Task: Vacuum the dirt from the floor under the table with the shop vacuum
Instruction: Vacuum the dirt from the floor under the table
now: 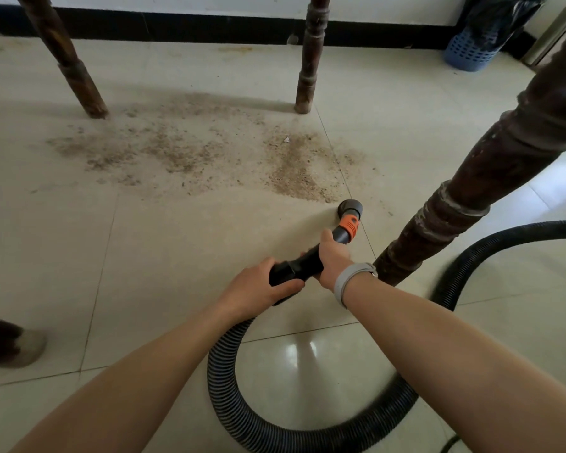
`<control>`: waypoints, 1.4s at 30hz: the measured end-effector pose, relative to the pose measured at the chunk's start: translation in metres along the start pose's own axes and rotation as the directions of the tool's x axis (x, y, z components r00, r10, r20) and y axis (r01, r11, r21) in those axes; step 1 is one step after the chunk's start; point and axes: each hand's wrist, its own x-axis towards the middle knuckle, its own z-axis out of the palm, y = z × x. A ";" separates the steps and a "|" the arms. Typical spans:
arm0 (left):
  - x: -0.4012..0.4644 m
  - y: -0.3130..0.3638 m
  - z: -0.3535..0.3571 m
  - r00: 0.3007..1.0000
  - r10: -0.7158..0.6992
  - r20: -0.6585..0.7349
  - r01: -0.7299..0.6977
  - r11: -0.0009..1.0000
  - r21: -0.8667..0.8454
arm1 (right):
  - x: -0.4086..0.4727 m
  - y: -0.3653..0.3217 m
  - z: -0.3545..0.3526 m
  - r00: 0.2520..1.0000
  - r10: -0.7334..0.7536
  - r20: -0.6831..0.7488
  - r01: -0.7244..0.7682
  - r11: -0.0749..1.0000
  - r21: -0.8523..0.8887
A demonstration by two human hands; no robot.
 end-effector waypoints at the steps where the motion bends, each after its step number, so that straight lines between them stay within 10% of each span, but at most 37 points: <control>1: -0.001 -0.001 0.001 1.000 0.006 0.008 -0.006 1.000 -0.008 | 0.002 0.000 -0.001 1.000 0.007 0.009 -0.007 1.000 0.029; 42: -0.027 -0.044 -0.011 0.989 -0.149 -0.024 0.144 0.978 -0.148 | -0.004 0.014 0.054 0.969 0.089 0.229 -0.082 0.996 -0.041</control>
